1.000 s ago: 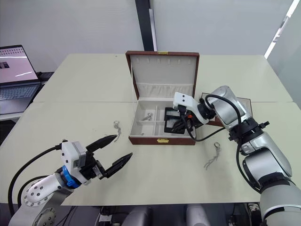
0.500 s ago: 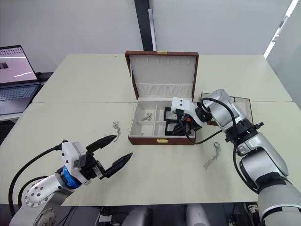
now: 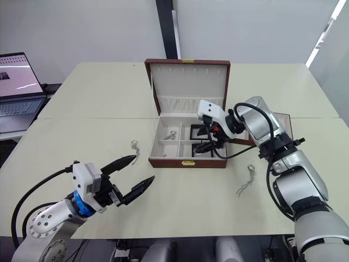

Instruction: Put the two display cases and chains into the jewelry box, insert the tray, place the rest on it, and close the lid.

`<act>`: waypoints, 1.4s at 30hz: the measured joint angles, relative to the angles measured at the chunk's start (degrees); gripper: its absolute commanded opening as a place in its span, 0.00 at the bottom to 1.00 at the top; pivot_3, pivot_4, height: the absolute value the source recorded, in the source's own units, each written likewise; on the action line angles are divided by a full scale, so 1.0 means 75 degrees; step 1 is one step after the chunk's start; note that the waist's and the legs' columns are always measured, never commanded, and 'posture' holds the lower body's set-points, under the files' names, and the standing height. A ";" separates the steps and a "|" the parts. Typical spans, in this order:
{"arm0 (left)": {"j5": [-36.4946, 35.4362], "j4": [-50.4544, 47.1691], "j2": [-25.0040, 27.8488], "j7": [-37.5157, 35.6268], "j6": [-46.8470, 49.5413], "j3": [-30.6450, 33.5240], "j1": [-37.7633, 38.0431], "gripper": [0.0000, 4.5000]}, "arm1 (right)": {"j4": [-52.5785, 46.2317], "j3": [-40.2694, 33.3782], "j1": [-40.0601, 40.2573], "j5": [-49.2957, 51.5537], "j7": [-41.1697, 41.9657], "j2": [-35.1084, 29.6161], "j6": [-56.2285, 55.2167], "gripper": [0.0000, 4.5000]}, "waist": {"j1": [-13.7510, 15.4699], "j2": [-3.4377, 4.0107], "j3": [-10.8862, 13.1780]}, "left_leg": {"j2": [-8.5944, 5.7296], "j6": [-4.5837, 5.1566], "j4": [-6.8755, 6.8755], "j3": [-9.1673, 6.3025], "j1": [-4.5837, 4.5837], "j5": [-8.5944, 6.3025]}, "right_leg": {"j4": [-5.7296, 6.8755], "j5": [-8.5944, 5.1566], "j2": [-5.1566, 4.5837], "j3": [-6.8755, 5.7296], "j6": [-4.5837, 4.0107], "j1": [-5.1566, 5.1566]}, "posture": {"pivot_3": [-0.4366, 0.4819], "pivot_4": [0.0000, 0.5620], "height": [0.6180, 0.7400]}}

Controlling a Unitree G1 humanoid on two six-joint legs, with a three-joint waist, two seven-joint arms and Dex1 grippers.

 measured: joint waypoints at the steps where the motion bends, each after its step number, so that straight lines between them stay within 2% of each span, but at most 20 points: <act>1: 0.0002 0.0027 0.0057 0.0008 0.0071 0.0004 -0.0061 1.00 | -0.0035 -0.0228 0.0048 0.0157 -0.0008 -0.0002 0.0016 1.00 | 0.0000 0.0000 0.0000 | 0.0000 0.0000 0.0000 -0.0001 -0.0004 0.0000 | 0.0000 0.0000 0.0000 -0.0001 0.0000 -0.0002 | 0.48 0.27 1.00; 5: -0.0044 0.0284 0.0184 0.0101 0.0335 0.0127 -0.0343 1.00 | -0.0630 -0.1367 0.0576 0.0947 -0.0050 -0.0274 -0.0022 1.00 | 0.0036 0.0000 0.0000 | -0.0002 0.0000 0.0005 -0.0013 -0.0034 0.0000 | 0.0000 0.0000 0.0000 -0.0010 0.0000 -0.0022 | 0.48 0.27 1.00; 9: -0.0162 0.0413 0.0281 0.0128 0.0657 0.0204 -0.0488 1.00 | -0.1373 -0.2428 0.1574 0.1557 -0.0403 -0.0655 -0.0066 1.00 | 0.0028 -0.0001 -0.0001 | -0.0005 -0.0002 0.0013 -0.0015 -0.0081 0.0001 | 0.0003 0.0001 -0.0003 -0.0011 0.0000 -0.0062 | 0.48 0.27 1.00; 15: -0.0389 0.1502 0.0771 0.0202 0.1115 0.1146 -0.0815 1.00 | -0.2764 -0.4357 0.4482 0.2202 -0.1408 -0.1300 -0.0346 1.00 | 0.0043 0.0002 -0.0001 | -0.0006 -0.0004 0.0013 -0.0007 -0.0088 0.0003 | 0.0009 -0.0003 -0.0001 -0.0018 -0.0007 -0.0063 | 0.48 0.27 1.00; 18: -0.0386 0.1994 0.0800 0.0473 0.1143 0.1604 -0.1056 1.00 | -0.3123 -0.5098 0.5347 0.2460 -0.1825 -0.1571 -0.0274 1.00 | -0.0011 0.0001 -0.0001 | -0.0002 -0.0003 0.0020 0.0009 -0.0074 0.0003 | 0.0020 -0.0002 0.0001 -0.0006 -0.0005 -0.0056 | 0.48 0.27 1.00; 23: -0.0225 0.2545 0.0774 0.0868 0.1004 0.2262 -0.0978 1.00 | -0.3475 -0.6356 0.6965 0.2777 -0.2587 -0.1511 -0.0449 1.00 | 0.0000 0.0002 -0.0003 | 0.0004 -0.0004 0.0015 0.0022 -0.0052 0.0004 | 0.0028 -0.0002 0.0008 -0.0008 -0.0005 -0.0039 | 0.48 0.27 1.00; 32: 0.0286 0.3596 0.0376 0.1632 0.0465 0.2418 -0.1082 1.00 | -0.3211 -0.7165 0.8190 0.2759 -0.3689 -0.0931 -0.1595 1.00 | 0.0005 -0.0001 -0.0002 | 0.0003 -0.0006 0.0006 0.0038 0.0008 0.0004 | 0.0023 0.0000 0.0006 -0.0002 -0.0001 0.0019 | 0.48 0.27 1.00; 42: 0.0604 0.4135 0.0015 0.2322 -0.0098 0.2699 -0.1037 1.00 | -0.1875 -0.7176 0.8441 0.2530 -0.4362 -0.0587 -0.2976 1.00 | 0.0000 -0.0001 -0.0004 | 0.0004 -0.0005 0.0001 0.0049 0.0040 0.0004 | 0.0020 -0.0001 0.0004 0.0007 -0.0001 0.0046 | 0.48 0.27 1.00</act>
